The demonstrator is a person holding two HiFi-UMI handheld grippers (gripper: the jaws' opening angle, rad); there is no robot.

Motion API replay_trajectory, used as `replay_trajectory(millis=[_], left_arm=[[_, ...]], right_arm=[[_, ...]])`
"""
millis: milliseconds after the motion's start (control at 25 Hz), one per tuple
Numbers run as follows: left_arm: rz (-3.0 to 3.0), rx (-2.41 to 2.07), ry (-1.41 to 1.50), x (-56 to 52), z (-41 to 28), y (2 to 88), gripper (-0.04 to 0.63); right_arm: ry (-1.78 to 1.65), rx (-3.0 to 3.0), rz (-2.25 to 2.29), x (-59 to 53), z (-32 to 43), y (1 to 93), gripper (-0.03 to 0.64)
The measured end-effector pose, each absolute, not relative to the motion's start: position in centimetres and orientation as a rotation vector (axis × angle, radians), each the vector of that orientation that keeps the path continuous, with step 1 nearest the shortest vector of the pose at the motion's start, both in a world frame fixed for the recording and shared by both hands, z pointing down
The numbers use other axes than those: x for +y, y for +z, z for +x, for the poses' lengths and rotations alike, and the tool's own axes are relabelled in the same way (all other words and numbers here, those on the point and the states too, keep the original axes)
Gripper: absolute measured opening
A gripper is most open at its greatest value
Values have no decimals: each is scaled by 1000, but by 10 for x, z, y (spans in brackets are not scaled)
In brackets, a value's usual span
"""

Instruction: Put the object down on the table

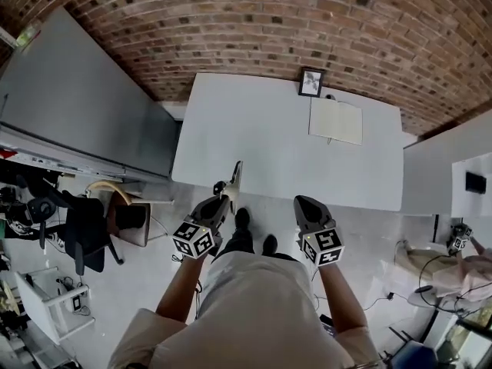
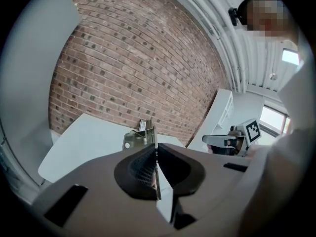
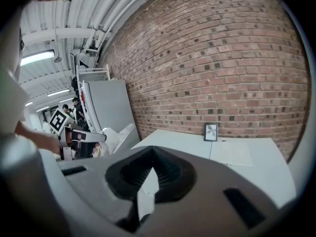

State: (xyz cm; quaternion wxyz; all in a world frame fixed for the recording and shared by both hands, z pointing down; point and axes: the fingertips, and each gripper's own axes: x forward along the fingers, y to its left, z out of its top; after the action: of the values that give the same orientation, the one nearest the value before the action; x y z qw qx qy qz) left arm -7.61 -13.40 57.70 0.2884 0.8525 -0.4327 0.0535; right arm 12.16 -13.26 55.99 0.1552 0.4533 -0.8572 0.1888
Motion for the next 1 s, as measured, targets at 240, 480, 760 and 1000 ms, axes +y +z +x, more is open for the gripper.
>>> replay_trajectory(millis=[240, 480, 760, 1000], left_arm=[[2298, -1052, 275, -175, -82, 621, -2], [2260, -923, 348, -215, -81, 675, -2], [2219, -775, 474, -234, -79, 757, -2], [2203, -684, 551, -246, -75, 798, -1]], right_arm=[[567, -2358, 1321, -154, 109, 582, 2], [639, -2273, 1365, -180, 99, 610, 2], [741, -2158, 1390, -181, 80, 654, 2], [796, -2102, 1403, -183, 67, 678, 2]])
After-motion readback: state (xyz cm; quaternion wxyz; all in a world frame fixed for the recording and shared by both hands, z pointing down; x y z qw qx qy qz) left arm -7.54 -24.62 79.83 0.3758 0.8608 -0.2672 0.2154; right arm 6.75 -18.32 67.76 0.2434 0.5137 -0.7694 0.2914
